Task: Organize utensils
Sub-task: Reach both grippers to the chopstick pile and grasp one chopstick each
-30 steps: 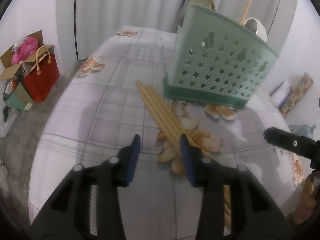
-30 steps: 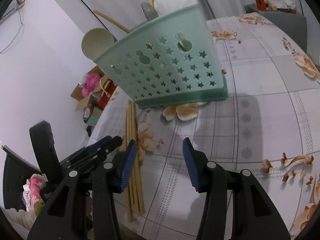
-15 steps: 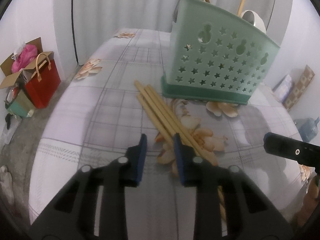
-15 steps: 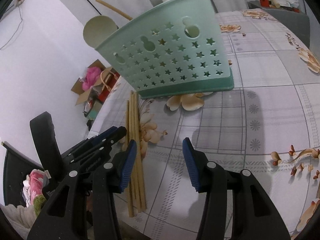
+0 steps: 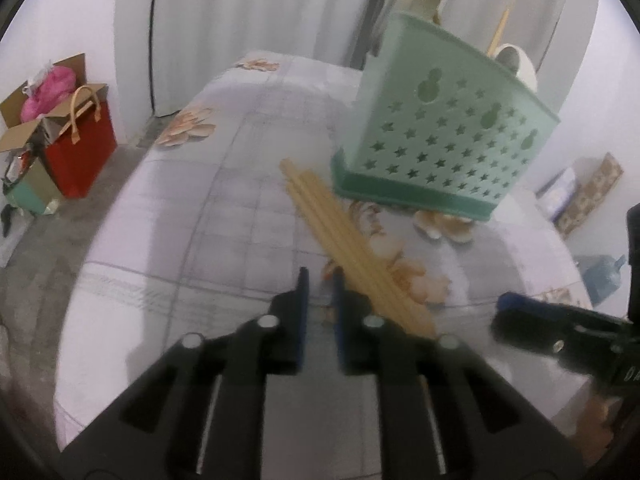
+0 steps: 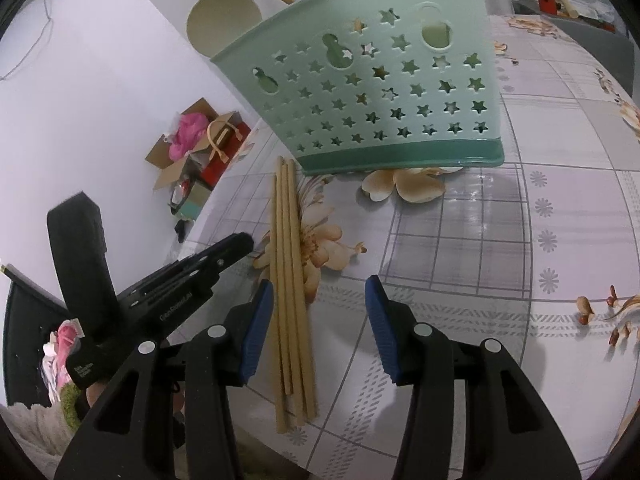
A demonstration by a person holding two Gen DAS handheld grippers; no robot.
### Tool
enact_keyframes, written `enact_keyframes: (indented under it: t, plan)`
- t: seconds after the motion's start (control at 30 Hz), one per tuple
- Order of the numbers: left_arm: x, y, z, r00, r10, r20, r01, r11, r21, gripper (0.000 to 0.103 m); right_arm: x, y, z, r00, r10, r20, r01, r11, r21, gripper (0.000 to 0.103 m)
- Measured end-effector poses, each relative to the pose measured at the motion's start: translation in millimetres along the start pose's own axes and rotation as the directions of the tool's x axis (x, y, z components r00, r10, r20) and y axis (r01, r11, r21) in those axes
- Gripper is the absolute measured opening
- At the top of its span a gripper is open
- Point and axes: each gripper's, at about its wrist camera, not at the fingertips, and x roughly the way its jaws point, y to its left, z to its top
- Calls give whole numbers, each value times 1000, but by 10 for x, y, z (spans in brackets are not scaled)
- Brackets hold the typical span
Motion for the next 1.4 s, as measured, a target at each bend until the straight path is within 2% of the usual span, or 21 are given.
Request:
enact_keyframes:
  t: [0.1, 0.27, 0.5, 0.87, 0.97, 1.2, 1.4]
  plan:
    - [22, -107, -11, 1000, -17, 2, 17, 1000, 19, 20, -2, 11, -2, 1000, -6, -1, 6, 1000, 0, 47]
    - [111, -188, -44, 1000, -8, -6, 8, 999, 35, 20, -21, 1, -5, 1000, -16, 0, 16, 1000, 5, 47]
    - [96, -101, -35, 999, -35, -3, 35, 999, -4, 20, -19, -26, -10, 1000, -20, -6, 20, 1000, 11, 47]
    - [117, -198, -37, 1000, 20, 15, -21, 997, 71, 20, 20, 4, -13, 1000, -23, -10, 23, 1000, 8, 47]
    - [118, -172, -36, 999, 40, 17, -41, 997, 71, 11, 17, 6, -12, 1000, -25, -9, 25, 1000, 8, 47]
    - [57, -87, -62, 999, 46, 15, -47, 996, 71, 7, 74, 91, 71, 1000, -28, -3, 28, 999, -41, 47]
    - [-40, 48, -121, 997, 70, 17, -70, 996, 53, 6, 250, 208, 192, 998, -52, -20, 49, 991, -127, 36]
